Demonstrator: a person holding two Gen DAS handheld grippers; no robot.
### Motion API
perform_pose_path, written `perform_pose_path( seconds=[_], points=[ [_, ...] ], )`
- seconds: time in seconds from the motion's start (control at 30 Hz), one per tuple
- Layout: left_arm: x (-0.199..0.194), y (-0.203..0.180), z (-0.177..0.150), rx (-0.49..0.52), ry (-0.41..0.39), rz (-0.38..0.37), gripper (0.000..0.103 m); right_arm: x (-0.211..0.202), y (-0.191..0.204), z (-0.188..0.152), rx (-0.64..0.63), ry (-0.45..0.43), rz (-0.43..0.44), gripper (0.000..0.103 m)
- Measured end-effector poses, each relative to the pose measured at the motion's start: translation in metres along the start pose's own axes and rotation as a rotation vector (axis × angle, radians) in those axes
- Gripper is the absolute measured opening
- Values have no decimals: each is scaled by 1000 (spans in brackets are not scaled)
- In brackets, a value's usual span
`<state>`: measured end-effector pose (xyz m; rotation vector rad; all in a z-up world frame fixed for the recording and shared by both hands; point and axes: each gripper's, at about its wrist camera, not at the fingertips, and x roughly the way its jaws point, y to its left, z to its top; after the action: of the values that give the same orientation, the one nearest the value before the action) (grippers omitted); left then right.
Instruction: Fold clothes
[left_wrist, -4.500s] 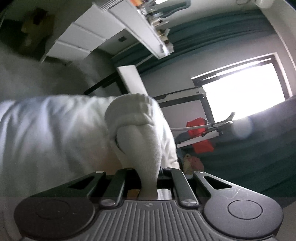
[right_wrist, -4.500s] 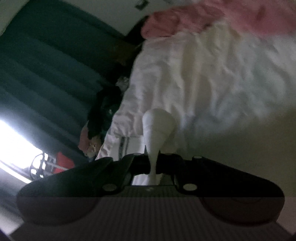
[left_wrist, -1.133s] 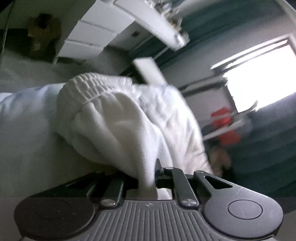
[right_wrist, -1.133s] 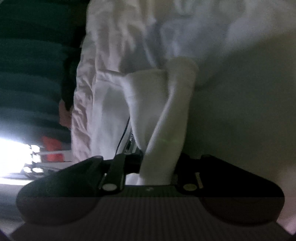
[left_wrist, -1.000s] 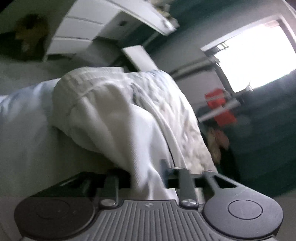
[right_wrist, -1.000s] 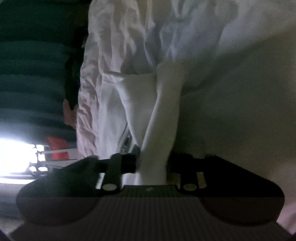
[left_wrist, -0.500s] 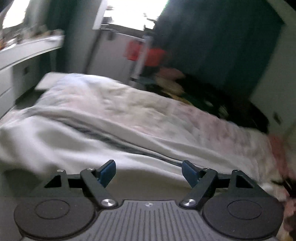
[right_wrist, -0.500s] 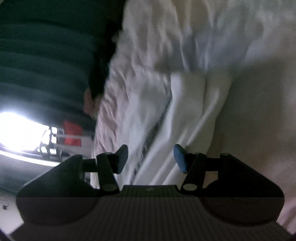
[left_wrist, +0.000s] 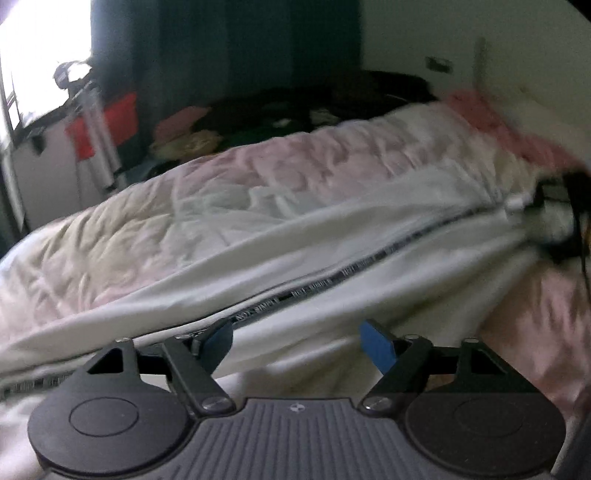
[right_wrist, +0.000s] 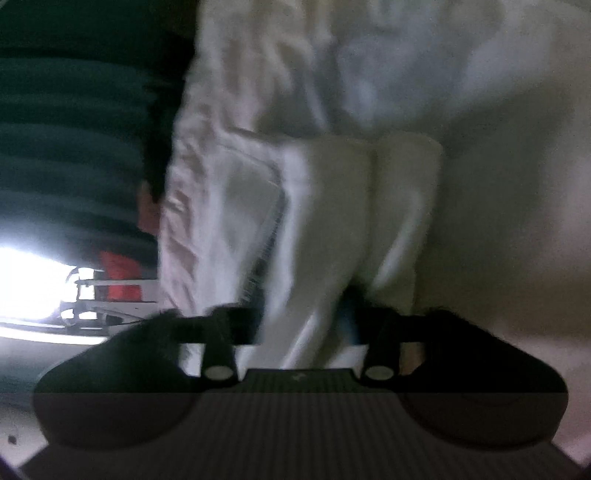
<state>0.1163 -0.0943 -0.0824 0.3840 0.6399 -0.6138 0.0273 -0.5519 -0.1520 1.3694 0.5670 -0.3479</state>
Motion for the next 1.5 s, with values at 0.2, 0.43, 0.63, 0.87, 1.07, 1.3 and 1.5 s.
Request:
perform_pose_path(
  seconds=[0.2,0.43,0.63,0.87,1.07,1.3,1.5],
  points=[
    [3,-5,-18,145,-15,-22,61,-16,54,-2,-255,-183,153,9],
    [-1,-4,-25,180,-45,-47,14,-16,106,-29,-465,-371,167,9],
    [-42,29,-14,13,-124,-165,6,1,88,-22,-389,-341,-53,9],
    [-62,43,-16,-62,-113,-286,6,-29,88,-28,-380,-381,44,9],
    [-42,38,-23,-85,-29,-264,6,-38,82,-30,-399,-389,-59,17],
    [-43,61,-17,-285,-104,-269,7,-53,55,-14,-325,-438,-243,61],
    [-51,66,-10,-350,-185,-223,7,-20,53,-51,-189,9,148,75]
  ],
)
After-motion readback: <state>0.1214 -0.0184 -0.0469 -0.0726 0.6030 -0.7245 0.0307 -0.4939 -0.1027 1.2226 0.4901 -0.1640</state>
